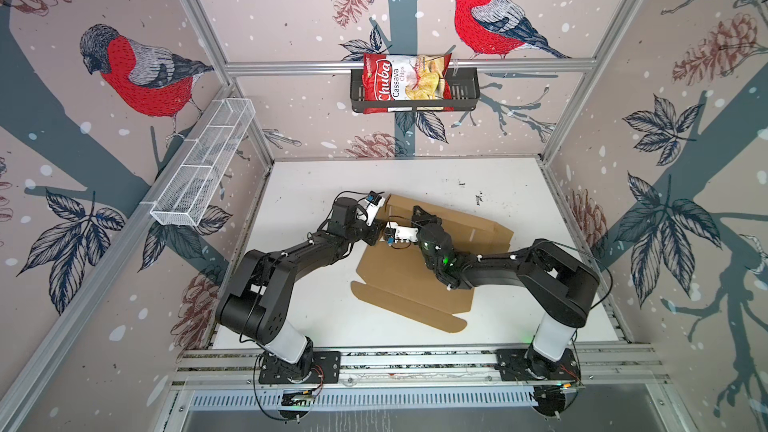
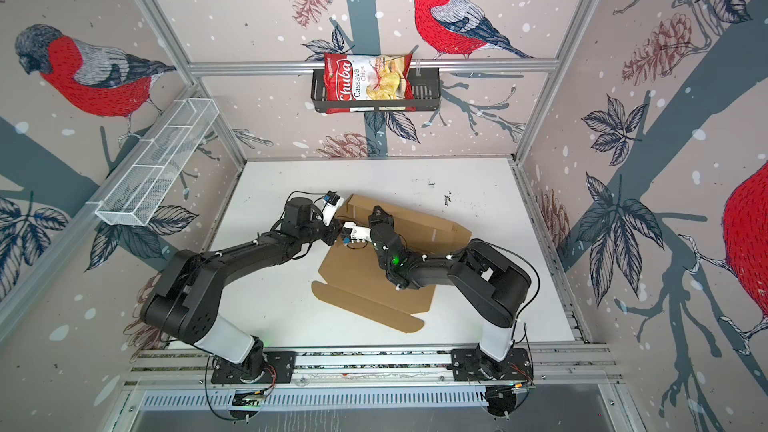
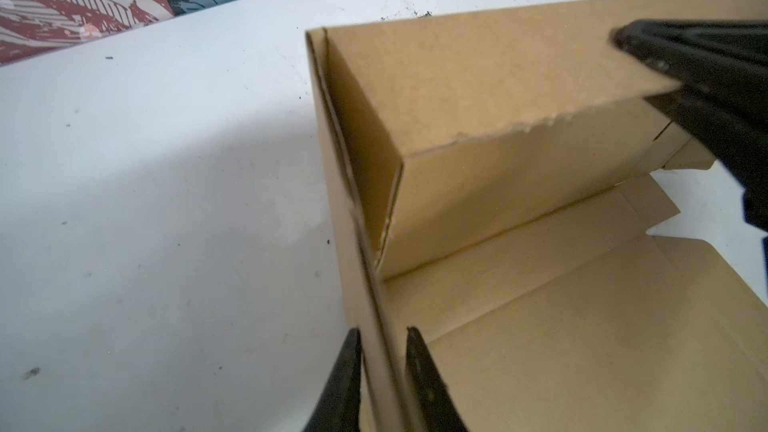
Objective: Fold the paper box
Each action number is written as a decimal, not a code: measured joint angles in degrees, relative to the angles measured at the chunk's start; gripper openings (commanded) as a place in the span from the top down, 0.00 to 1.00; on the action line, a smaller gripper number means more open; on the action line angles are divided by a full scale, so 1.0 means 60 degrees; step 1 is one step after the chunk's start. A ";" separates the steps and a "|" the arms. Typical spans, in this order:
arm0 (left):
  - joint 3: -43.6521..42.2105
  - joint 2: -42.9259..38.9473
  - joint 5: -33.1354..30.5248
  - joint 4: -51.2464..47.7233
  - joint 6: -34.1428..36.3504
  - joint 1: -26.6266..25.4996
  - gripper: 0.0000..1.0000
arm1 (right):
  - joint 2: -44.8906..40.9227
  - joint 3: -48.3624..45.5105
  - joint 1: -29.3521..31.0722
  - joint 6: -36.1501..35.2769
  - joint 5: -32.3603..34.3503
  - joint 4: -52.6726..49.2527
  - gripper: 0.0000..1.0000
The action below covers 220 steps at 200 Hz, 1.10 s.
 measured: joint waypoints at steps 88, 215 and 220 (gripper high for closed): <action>0.0171 -0.0353 0.0215 -0.0568 -0.0459 -0.0015 0.79 | 0.0182 -0.0590 0.0193 -0.0503 0.0106 0.1228 1.00; -0.0878 -0.0051 -0.1184 0.2171 -0.0809 -0.0532 0.93 | 0.0787 -0.1166 0.0328 -0.1417 0.0608 0.3421 1.00; -0.0918 -0.0066 -0.1217 0.2211 -0.0801 -0.0557 0.94 | 0.0889 -0.1275 0.0350 -0.1508 0.0616 0.3814 1.00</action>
